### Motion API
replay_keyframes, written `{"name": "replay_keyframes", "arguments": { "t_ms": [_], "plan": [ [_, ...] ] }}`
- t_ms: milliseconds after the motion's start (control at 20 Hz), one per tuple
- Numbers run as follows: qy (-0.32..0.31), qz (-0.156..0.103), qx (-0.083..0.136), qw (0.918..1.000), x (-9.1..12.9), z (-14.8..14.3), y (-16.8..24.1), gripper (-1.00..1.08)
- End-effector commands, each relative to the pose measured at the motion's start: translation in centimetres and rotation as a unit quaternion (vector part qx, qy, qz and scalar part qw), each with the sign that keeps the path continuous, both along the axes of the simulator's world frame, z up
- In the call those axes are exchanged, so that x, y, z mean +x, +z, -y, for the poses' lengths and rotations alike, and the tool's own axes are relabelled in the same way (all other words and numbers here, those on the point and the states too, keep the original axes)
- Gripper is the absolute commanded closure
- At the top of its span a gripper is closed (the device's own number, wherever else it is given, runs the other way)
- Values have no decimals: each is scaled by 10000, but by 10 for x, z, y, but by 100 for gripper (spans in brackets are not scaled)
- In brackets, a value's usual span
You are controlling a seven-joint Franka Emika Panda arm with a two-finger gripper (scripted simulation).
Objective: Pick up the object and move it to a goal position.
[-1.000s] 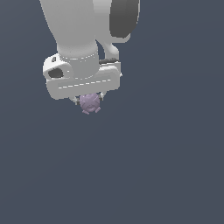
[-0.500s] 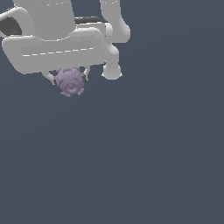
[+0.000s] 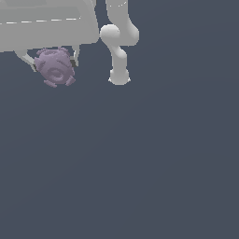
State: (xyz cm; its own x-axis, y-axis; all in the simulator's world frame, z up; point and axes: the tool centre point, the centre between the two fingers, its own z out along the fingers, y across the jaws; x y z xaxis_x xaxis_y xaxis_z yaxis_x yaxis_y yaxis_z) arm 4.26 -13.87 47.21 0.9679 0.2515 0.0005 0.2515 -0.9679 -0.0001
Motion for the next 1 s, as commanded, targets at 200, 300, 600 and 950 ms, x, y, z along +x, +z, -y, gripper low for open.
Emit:
{"name": "replay_keyframes", "arguments": {
  "t_ms": [200, 300, 600, 950],
  "plan": [
    [2, -2, 0, 10000, 3, 10, 21, 108],
    [2, -2, 0, 10000, 3, 12, 26, 108],
    [2, -2, 0, 10000, 5, 15, 33, 108],
    [-1, -3, -2, 10000, 5, 16, 35, 108]
  ]
}}
